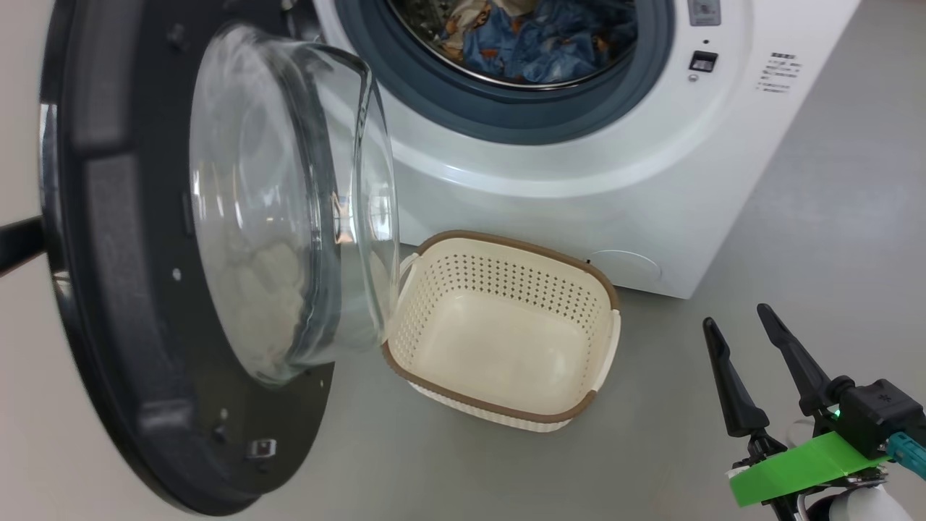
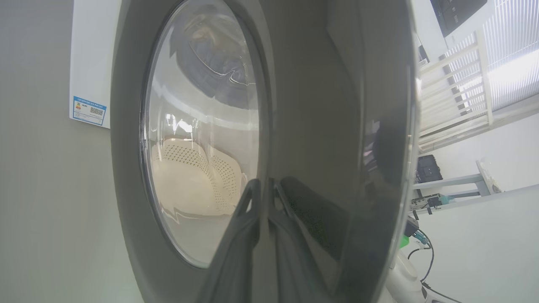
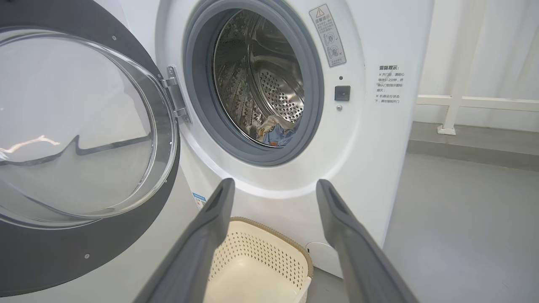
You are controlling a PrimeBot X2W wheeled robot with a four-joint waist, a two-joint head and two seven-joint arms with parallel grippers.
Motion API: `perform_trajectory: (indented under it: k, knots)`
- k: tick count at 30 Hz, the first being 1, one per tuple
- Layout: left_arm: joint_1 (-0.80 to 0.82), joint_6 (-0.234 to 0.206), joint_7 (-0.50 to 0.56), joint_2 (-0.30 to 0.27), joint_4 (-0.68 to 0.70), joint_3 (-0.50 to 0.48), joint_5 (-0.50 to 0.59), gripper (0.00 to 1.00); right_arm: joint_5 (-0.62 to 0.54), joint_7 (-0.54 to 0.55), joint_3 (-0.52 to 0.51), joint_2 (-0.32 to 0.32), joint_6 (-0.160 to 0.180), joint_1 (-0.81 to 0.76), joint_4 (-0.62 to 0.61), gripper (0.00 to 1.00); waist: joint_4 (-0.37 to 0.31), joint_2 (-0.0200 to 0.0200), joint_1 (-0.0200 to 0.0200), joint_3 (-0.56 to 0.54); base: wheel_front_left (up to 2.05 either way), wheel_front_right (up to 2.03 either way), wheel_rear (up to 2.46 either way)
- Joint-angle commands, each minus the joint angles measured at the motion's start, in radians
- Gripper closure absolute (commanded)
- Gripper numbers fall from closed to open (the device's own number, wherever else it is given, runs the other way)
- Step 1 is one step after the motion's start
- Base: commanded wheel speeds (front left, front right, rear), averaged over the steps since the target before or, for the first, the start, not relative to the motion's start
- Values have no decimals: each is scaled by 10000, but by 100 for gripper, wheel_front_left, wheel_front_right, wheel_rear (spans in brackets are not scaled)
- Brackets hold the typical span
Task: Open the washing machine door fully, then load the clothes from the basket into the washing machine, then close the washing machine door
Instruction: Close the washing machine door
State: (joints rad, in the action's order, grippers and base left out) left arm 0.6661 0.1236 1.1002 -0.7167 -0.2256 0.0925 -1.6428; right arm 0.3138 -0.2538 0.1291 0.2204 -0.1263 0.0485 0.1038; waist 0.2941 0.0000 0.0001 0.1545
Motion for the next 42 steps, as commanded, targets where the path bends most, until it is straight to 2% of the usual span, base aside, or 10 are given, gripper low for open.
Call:
perform_trajectory:
  k: [1,20,30,42]
  knots:
    - [179,71,46,-382,485,-363,8,100,-115,-80,185,42,-44,-72,-275,0,-212,0,-1,-33,0,0,0]
    - [521,71,-189,338,1180,-48,396,100,-151,-80,-74,-249,-44,-119,-357,0,-2003,0,-1,-5,0,0,0]
    - [774,71,-724,613,1098,-29,845,100,-168,-80,-175,-387,-44,-64,-405,0,-3098,0,-1,97,0,0,0]
    - [1182,71,-1206,811,789,95,1232,100,-194,-80,-244,-550,-44,-34,-438,0,-3573,0,-1,229,0,0,0]
